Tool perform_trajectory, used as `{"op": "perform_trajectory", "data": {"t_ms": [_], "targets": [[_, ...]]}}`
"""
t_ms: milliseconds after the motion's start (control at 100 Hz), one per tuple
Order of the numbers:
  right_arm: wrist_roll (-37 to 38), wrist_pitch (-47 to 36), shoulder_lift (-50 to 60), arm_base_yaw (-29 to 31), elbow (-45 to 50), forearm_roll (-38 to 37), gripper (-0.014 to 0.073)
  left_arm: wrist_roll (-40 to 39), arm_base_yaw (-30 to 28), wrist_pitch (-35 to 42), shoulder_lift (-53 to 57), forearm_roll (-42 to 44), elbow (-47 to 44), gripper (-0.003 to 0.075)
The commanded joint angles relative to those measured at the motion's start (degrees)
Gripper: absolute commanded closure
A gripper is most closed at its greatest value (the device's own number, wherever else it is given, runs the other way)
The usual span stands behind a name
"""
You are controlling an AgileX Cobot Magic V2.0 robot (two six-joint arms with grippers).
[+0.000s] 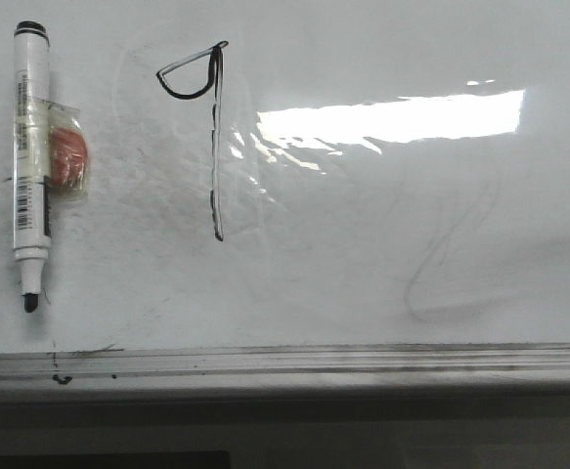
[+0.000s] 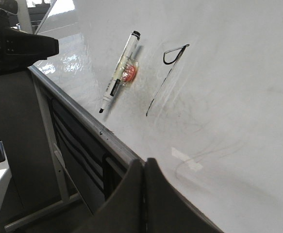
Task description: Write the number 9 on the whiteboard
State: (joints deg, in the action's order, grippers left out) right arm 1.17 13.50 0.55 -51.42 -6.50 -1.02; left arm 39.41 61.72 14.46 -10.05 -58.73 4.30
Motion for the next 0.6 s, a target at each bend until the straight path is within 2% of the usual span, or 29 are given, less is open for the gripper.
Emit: {"op": "perform_trajectory", "data": {"t_ms": [0, 80, 230, 300, 330, 440, 590], "targets": [[-0.4, -4.3, 0.9, -0.1, -1.5, -0.6, 0.0658, 0.2, -3.0, 6.9, -0.5, 8.0, 0.8, 0.0741], [-0.4, -4.3, 0.9, -0.1, -1.5, -0.6, 0.0658, -3.1, -7.9, 9.2, -0.5, 14.5, -0.5, 0.0741], [-0.4, -4.3, 0.9, -0.1, -1.5, -0.6, 0.0658, -26.0, -21.2, 8.8, -0.5, 31.0, -4.6, 0.0741], [-0.4, -4.3, 0.9, -0.1, -1.5, -0.6, 0.0658, -34.0, -27.8, 8.4, -0.2, 38.3, -6.3, 0.0741], [-0.4, -4.3, 0.9, -0.1, -1.5, -0.6, 0.0658, -36.0, -30.4, 4.7, 0.6, 40.3, -6.0, 0.0741], [-0.4, -4.2, 0.9, -0.1, -1.5, -0.6, 0.0658, -42.1, -40.2, -0.3, 4.1, 47.6, -6.2, 0.0741], [-0.4, -4.2, 0.9, -0.1, -1.5, -0.6, 0.0658, -42.2, -51.1, -5.1, 8.5, 51.8, -6.2, 0.0741]]}}
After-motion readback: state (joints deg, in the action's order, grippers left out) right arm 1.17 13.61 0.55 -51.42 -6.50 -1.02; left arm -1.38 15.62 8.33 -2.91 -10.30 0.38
